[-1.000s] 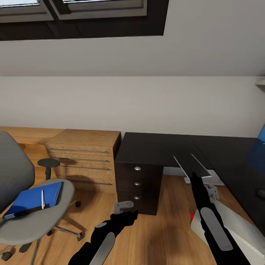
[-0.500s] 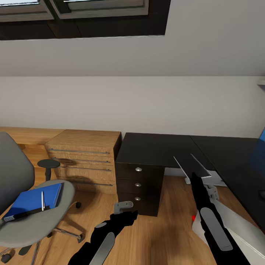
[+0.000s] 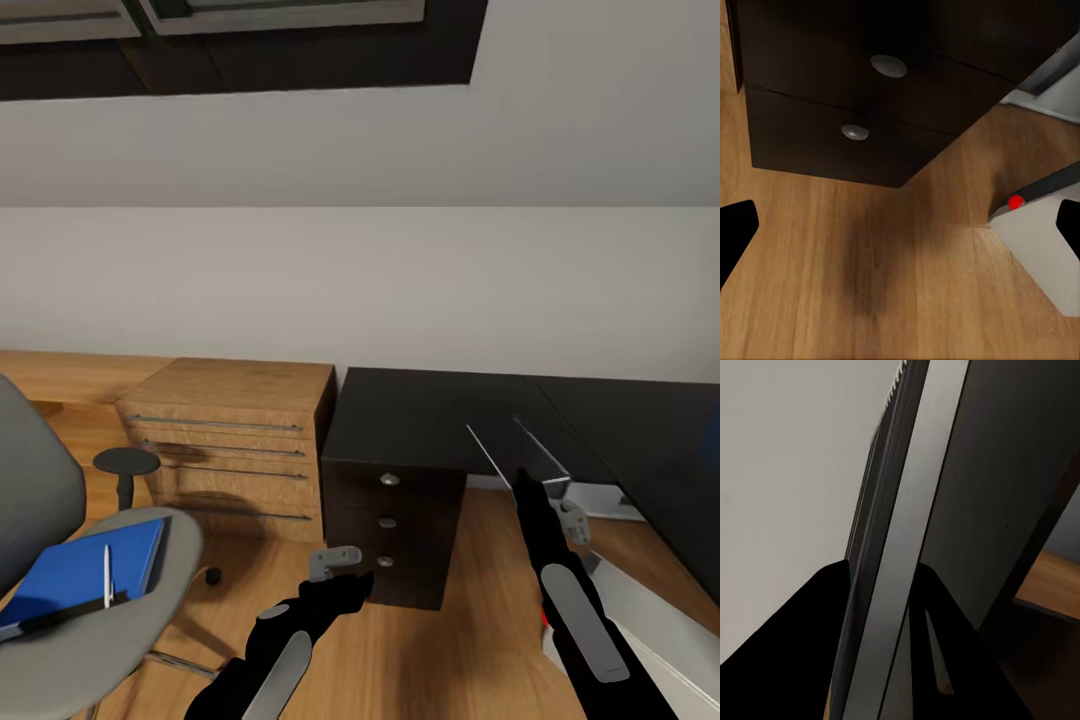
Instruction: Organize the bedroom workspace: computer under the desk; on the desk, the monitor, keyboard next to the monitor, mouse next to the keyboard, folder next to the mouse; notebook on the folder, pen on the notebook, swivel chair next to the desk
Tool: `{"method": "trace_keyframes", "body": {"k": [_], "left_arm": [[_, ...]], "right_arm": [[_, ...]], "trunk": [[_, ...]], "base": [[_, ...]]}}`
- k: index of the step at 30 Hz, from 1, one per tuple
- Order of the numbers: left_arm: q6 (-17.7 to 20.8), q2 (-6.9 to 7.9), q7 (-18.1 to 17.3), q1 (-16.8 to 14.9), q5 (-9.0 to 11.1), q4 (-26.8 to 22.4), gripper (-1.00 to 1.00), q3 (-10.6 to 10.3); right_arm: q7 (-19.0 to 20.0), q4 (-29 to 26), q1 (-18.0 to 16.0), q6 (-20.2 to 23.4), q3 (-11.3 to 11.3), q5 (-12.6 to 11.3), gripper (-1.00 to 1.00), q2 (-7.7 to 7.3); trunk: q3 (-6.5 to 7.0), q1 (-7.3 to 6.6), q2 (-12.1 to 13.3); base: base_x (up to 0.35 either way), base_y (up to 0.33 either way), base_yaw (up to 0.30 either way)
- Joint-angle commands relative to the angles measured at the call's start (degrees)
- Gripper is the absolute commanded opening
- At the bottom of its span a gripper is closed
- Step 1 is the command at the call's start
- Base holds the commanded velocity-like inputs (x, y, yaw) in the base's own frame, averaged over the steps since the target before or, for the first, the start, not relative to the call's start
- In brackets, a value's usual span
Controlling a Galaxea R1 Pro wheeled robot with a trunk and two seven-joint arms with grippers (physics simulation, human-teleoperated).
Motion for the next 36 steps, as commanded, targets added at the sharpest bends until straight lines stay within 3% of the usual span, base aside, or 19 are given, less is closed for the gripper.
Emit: {"method": "trace_keyframes", "body": {"k": [1, 10, 31, 36], "left_arm": [[0.1, 0.02, 0.6, 0.0, 0.6, -0.1, 1.00, -0.1], [0.1, -0.02, 0.6, 0.0, 0.6, -0.1, 1.00, -0.1], [-0.1, -0.09, 0.6, -0.1, 0.2, -0.3, 1.00, -0.2], [-2.5, -0.08, 0.9, 0.0, 0.1, -0.4, 1.00, -1.4]], "right_arm": [[-0.3, -0.1, 0.0, -0.3, 0.2, -0.2, -1.00, -0.03], [-0.4, -0.1, 0.0, -0.4, 0.5, 1.5, -1.00, 0.03], [-0.5, -0.1, 0.0, -0.3, 0.4, 2.0, -1.00, 0.03], [-0.6, -0.1, 0.0, -0.3, 0.4, 2.0, -1.00, -0.03]], "trunk": [[-0.06, 0.01, 0.0], [-0.06, 0.01, 0.0], [-0.06, 0.01, 0.0], [-0.06, 0.01, 0.0]], "base": [[0.071, 0.010, 0.006], [0.020, 0.003, 0.117], [0.001, 0.000, 0.262], [0.037, 0.000, 0.274]]}}
